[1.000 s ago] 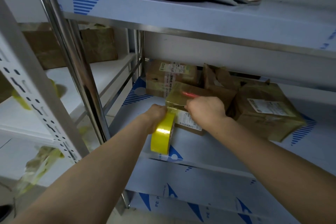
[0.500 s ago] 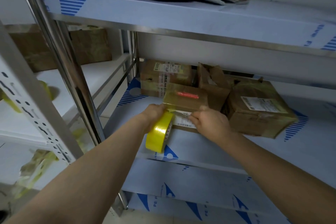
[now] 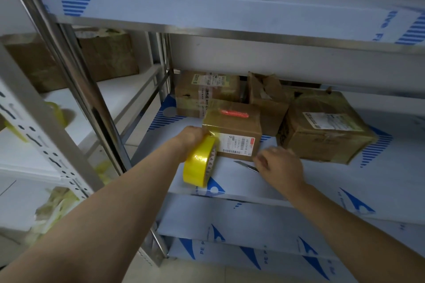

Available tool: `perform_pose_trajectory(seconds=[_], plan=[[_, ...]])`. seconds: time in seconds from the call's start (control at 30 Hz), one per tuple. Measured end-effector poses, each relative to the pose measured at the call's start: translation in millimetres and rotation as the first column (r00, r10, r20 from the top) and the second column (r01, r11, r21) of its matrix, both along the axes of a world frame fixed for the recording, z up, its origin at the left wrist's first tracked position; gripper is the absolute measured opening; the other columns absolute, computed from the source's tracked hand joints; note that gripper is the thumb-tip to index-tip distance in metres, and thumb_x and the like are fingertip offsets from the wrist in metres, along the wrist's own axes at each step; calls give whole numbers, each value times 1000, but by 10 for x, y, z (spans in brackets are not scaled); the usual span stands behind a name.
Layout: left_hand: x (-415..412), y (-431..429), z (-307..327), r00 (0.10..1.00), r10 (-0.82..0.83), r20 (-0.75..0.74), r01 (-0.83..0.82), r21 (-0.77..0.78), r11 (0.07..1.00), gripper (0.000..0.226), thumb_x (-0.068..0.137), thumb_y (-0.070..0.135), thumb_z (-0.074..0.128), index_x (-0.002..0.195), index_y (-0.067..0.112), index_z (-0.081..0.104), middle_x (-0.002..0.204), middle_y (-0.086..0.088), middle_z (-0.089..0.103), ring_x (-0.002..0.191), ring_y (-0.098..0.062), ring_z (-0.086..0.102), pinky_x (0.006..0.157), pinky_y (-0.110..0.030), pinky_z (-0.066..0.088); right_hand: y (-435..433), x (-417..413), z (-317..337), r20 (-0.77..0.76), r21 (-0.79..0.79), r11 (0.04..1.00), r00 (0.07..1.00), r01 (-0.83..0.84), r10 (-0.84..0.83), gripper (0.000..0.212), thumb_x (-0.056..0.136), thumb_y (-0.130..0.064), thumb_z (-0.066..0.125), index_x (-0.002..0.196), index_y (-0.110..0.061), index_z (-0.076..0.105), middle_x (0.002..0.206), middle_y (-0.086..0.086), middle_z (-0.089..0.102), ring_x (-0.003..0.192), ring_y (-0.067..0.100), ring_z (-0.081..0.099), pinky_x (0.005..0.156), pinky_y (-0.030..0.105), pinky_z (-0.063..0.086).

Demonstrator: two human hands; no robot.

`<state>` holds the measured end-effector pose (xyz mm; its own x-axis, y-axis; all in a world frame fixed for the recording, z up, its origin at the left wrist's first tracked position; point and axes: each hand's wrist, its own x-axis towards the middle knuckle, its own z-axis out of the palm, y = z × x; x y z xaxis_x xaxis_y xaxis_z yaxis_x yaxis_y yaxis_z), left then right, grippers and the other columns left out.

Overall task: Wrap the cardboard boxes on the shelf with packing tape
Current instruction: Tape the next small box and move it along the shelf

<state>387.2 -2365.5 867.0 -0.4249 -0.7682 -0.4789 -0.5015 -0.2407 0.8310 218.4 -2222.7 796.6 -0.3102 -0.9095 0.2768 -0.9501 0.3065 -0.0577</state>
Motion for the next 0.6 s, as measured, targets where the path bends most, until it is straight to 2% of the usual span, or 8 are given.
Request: perform_pose_trajectory(seconds=[0.03,0.1,0.13,0.2,0.27,0.33,0.43,0.6], plan=[[0,11,16,1000,4,-3,-4,2,1000,24,100,30,46,115,12,49,87,-4,52,69,-16,48,77,-34,40,-66,81,126,-4,-164,984,997,-76,76,36,92,-34,40,73,-13,62,70,4,61,66,26,61,62,30,38],[2,22,25,1000,14,-12,-14,10,1000,23,100,29,45,115,12,49,100,-9,53,69,-16,48,79,-33,40,-341,219,389,55,-243,949,974,-202,221,31,98,-26,42,87,-11,66,84,6,66,79,26,63,70,36,45],[1,22,23,1000,15,-18,-15,15,1000,24,100,28,46,116,11,51,104,-11,54,70,-16,49,79,-33,40,-513,269,531,119,-209,952,960,-225,253,29,101,-24,40,107,-11,66,105,9,66,97,27,61,82,39,46],[-6,11,2,1000,19,-25,-19,15,1000,31,99,27,47,122,7,52,101,-11,57,74,-19,51,76,-32,42,-869,306,730,220,-62,964,938,-260,267,40,104,-28,32,140,-14,44,140,10,50,128,25,45,104,39,36],[-17,-8,-18,1000,15,-3,-15,5,1000,37,99,27,47,127,4,50,96,-8,55,79,-20,51,77,-31,41,-1136,320,802,189,112,948,943,-299,276,50,104,-33,26,151,-14,22,157,7,25,145,20,20,116,34,17],[-29,-28,-34,999,2,34,-1,-26,1000,40,100,27,44,133,3,45,113,-11,52,91,-21,46,82,-30,37,-1244,315,722,156,252,915,946,-315,283,53,105,-36,20,153,-16,9,161,4,7,148,17,4,117,30,3],[-22,-69,-37,996,-35,81,43,-97,994,40,102,25,41,136,4,43,132,-15,48,101,-23,45,86,-30,35,-1237,279,607,163,296,902,947,-314,276,52,105,-39,15,153,-20,7,161,0,2,147,16,3,114,24,1],[124,-107,-72,975,-102,199,133,-147,980,35,99,23,47,126,2,51,117,-14,53,95,-20,46,80,-29,36,-1239,277,598,135,292,903,948,-315,287,53,105,-39,15,153,-19,9,161,1,4,147,16,6,116,27,4]])
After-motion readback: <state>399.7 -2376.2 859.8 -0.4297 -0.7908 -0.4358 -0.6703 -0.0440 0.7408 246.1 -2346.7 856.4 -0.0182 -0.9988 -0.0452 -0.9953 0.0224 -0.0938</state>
